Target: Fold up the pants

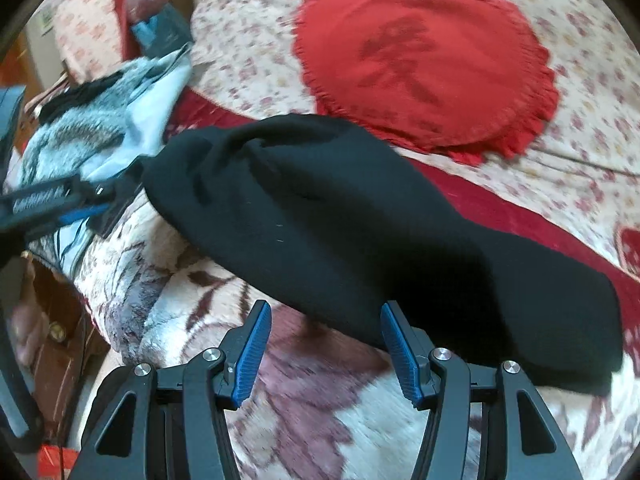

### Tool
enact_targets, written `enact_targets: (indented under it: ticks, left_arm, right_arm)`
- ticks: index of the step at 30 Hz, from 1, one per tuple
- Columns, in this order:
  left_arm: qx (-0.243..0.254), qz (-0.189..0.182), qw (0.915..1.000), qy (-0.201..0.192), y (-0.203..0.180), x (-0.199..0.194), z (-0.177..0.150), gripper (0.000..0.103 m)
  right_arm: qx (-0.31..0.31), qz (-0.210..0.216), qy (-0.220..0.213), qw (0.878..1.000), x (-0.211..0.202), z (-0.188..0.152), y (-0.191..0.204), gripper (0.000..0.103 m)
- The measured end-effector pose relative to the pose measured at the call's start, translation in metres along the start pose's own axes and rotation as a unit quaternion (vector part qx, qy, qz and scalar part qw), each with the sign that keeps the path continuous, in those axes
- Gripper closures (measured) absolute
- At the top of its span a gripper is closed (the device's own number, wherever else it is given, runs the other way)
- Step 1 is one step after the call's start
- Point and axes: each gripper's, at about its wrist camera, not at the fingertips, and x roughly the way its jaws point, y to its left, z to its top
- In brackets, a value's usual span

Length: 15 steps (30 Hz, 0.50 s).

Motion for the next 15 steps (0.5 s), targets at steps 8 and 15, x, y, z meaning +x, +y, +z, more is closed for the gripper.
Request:
enact_targets:
  ticks: [8, 15]
  left_arm:
    - [-0.022, -0.020, 0.9995, 0.005, -0.002, 0.019, 0.029, 0.048]
    - [-0.035, 0.000, 0.9981, 0.051, -0.004, 0.064, 0.038, 0.048]
  right_arm:
    - [-0.045, 0.001, 0.017, 0.999, 0.040, 0.019, 0.018, 0.048]
    - [-0.065, 0.005, 0.008, 0.998, 0.052, 0.024, 0.024, 0.054]
